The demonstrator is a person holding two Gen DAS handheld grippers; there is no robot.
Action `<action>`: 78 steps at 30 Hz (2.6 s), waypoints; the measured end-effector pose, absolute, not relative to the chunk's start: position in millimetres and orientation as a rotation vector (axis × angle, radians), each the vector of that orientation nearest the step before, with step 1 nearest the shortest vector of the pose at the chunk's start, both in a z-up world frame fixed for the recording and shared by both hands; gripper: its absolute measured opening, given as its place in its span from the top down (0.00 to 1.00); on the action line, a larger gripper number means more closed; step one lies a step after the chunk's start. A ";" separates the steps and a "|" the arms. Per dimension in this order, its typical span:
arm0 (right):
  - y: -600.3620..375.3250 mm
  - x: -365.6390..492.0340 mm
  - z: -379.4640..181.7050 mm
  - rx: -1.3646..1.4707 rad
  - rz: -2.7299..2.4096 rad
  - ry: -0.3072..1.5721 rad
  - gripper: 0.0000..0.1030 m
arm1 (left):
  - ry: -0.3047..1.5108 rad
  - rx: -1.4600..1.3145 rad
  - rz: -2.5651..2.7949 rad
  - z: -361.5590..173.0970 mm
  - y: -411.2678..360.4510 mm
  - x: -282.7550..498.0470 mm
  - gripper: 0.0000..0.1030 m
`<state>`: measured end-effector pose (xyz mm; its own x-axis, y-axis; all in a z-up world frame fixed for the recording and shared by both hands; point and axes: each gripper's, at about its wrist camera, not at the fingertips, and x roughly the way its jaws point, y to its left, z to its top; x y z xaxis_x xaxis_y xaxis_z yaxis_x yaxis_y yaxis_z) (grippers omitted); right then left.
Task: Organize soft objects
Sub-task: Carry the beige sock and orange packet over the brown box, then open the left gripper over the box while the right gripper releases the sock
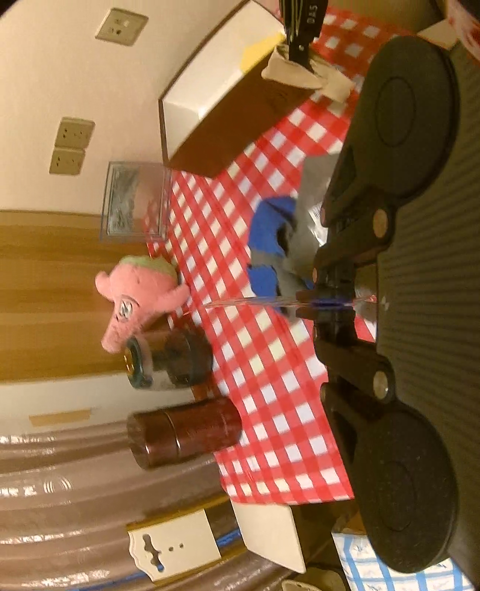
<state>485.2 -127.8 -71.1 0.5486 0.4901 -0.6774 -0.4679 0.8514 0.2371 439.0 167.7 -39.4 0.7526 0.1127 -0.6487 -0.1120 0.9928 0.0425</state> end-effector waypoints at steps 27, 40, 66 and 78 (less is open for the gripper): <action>-232.7 560.2 -11.0 0.043 0.395 0.647 0.96 | 0.593 0.016 -0.270 10.0 -9.8 570.1 0.99; -269.8 629.7 -26.9 0.024 0.344 0.668 0.96 | 0.672 0.056 -0.322 -17.2 -71.4 646.5 0.99; -282.6 699.8 -58.2 0.023 0.349 0.748 0.96 | 0.798 0.044 -0.336 -49.7 -100.5 741.1 0.78; -272.7 713.1 -52.0 0.074 0.397 0.709 0.79 | 0.833 0.043 -0.308 -56.0 -89.0 741.7 0.72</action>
<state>713.1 -272.7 -52.0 0.6876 0.3795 -0.6190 -0.3301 0.9227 0.1991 741.7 -89.0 -56.0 0.6306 -0.2526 -0.7338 0.2860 0.9546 -0.0828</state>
